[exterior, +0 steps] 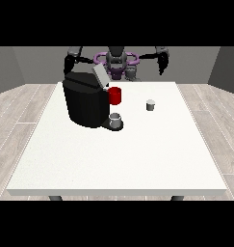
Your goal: Insert the coffee pod into the coffee machine and close the lid
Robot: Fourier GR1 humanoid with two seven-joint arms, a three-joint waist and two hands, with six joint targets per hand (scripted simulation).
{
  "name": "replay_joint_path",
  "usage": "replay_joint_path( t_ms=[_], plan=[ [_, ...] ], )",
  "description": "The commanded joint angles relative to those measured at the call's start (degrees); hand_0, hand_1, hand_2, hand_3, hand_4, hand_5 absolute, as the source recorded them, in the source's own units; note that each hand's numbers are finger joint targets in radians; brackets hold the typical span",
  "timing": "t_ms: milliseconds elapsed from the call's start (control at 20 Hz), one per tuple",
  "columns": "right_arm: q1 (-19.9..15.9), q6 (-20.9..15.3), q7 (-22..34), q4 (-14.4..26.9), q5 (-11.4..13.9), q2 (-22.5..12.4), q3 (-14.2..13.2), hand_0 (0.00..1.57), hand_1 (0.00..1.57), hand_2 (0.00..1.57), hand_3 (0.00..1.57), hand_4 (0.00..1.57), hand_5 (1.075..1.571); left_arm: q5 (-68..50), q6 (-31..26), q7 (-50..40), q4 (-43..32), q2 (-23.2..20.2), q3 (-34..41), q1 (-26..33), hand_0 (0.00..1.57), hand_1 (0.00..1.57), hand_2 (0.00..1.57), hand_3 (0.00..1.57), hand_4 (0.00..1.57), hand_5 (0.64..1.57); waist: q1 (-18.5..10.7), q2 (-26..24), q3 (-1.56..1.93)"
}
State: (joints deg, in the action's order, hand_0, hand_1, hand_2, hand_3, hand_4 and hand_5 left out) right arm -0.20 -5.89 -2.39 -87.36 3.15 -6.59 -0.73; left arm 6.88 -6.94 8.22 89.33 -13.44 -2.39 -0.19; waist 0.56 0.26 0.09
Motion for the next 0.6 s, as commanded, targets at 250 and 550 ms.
replay_joint_path(
  t_ms=[250, 550],
  plan=[
    [-4.9, -3.0, -0.3, -0.3, 4.1, 0.9, 1.1, 0.00, 0.00, 0.00, 0.00, 0.00, 1.571, 6.2, -2.8, -1.2, -8.3, -7.3, 2.9, -9.9, 0.00, 0.00, 0.00, 0.00, 0.00, 1.571, 4.6, 4.7, -0.10],
    [-8.1, -5.8, 0.1, 2.0, 6.7, 5.1, 4.2, 0.00, 0.00, 0.00, 0.00, 0.00, 1.571, 7.7, -5.8, -3.2, -15.3, -11.3, 5.3, -18.8, 0.00, 0.00, 0.00, 0.00, 0.00, 1.571, 6.2, 9.6, -0.10]
  ],
)
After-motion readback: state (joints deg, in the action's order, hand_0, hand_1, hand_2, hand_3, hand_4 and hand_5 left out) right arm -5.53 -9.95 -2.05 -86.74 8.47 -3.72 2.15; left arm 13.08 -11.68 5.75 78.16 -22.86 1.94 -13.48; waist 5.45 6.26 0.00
